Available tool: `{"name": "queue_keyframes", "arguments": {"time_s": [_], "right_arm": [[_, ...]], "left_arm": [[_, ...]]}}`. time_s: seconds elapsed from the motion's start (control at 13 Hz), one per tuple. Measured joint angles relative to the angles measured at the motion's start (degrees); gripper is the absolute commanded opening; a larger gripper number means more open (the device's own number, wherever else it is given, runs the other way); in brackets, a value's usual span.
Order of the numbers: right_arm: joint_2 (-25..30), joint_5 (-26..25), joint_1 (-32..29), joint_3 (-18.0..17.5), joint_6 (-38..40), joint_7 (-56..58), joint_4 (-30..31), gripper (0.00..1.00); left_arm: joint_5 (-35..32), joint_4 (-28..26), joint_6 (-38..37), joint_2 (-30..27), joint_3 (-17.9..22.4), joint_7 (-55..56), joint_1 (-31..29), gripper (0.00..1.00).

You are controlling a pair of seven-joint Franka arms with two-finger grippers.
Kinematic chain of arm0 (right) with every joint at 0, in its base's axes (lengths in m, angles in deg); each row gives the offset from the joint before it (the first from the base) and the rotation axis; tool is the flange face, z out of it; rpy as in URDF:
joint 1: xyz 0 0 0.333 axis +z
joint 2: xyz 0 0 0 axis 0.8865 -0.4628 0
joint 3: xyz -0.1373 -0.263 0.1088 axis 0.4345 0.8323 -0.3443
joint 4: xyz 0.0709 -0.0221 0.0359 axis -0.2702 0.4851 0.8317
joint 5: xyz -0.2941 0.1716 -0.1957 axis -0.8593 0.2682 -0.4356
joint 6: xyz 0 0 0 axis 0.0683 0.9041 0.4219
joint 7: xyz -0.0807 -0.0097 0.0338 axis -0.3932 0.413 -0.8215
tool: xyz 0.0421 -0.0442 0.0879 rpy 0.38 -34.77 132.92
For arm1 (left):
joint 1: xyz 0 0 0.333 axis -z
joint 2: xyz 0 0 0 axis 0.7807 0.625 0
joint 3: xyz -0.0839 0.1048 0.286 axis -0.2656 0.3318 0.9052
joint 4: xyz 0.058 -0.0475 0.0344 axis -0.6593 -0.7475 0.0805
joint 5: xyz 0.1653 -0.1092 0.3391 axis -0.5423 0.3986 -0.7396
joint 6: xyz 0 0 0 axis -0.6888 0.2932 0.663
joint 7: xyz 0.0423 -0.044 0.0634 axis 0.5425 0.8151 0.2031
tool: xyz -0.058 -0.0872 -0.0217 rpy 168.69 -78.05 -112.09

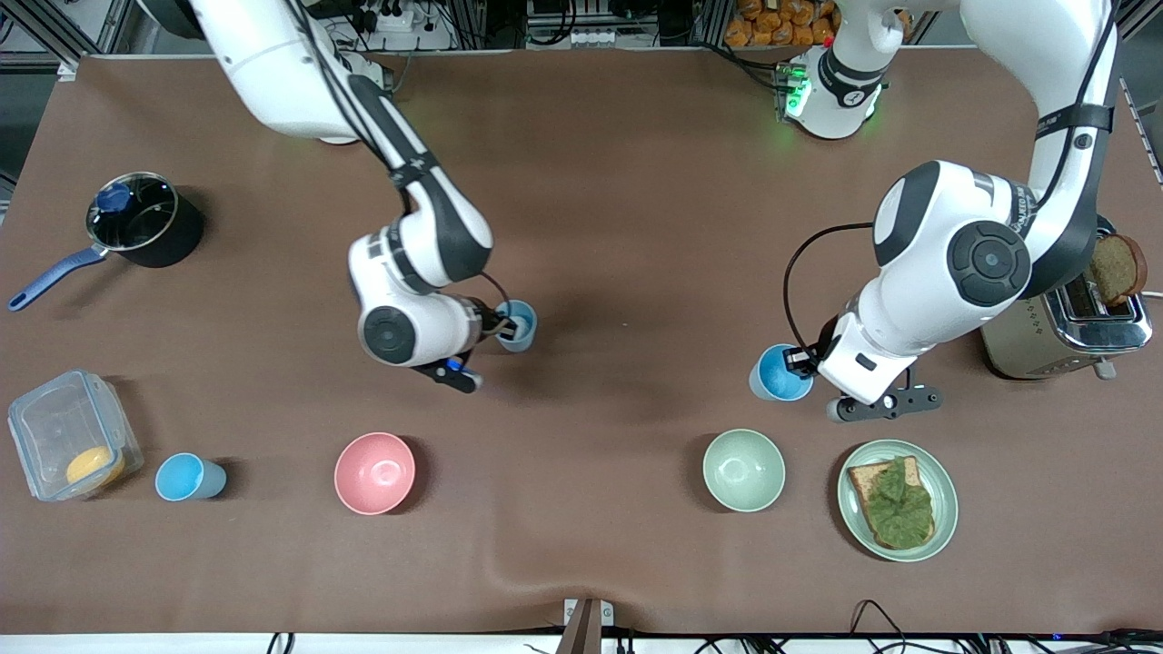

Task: Stack blue cups with both arms
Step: 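Carry the cup to mid-table with the right gripper while the left gripper follows, then lower the left gripper's cup onto the placed cup while the right gripper withdraws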

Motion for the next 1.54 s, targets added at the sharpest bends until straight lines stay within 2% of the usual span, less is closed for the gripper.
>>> {"name": "queue_keyframes", "arguments": {"time_s": [0.38, 0.46, 0.54, 0.77, 0.92, 1.08, 1.31, 1.38, 1.54], "right_arm": [[-2.39, 3.03, 2.45, 0.07, -2.80, -1.32, -0.99, 0.00], [-2.50, 3.17, 2.45, 0.10, -2.80, -1.32, -1.00, 0.46], [-2.50, 3.27, 2.45, 0.11, -2.81, -1.32, -1.03, 0.99], [-2.69, 3.36, 2.47, 0.11, -3.22, -1.33, -1.45, 1.00], [-2.68, 3.36, 2.43, 0.41, -2.20, -1.34, -4.32, 1.00], [-2.50, 3.36, 1.65, 1.36, 4.35, -1.35, -8.62, 1.00], [-1.59, 2.48, -3.86, 1.91, 14.37, -0.82, -14.32, 1.00], [-0.83, 0.13, -5.55, 1.91, 15.63, -0.22, -15.22, 1.00], [1.41, -7.75, -7.14, 1.88, 17.42, 1.29, -15.76, 1.00]], "left_arm": [[0.00, 0.26, 0.00, 0.00, -0.01, 0.52, 0.06, 0.00], [0.00, 0.26, 0.00, 0.00, -0.02, 1.27, 0.18, 0.00], [0.00, 0.26, 0.00, 0.01, -0.08, 2.13, 0.70, 0.00], [0.00, 0.25, 0.00, 0.24, -0.16, 7.56, 5.33, 0.00], [0.00, 0.24, 0.19, 0.86, -0.18, 12.28, 8.70, 0.00], [0.00, 0.23, 1.88, 2.20, -0.17, 17.15, 11.91, 0.00], [0.00, 0.54, 4.78, 3.42, -0.25, 24.79, 16.82, 0.00], [0.00, 1.13, 5.08, 3.43, -0.22, 26.97, 19.19, 0.00], [0.00, 1.85, 6.75, 3.62, -0.02, 31.36, 24.39, 0.00]]}}
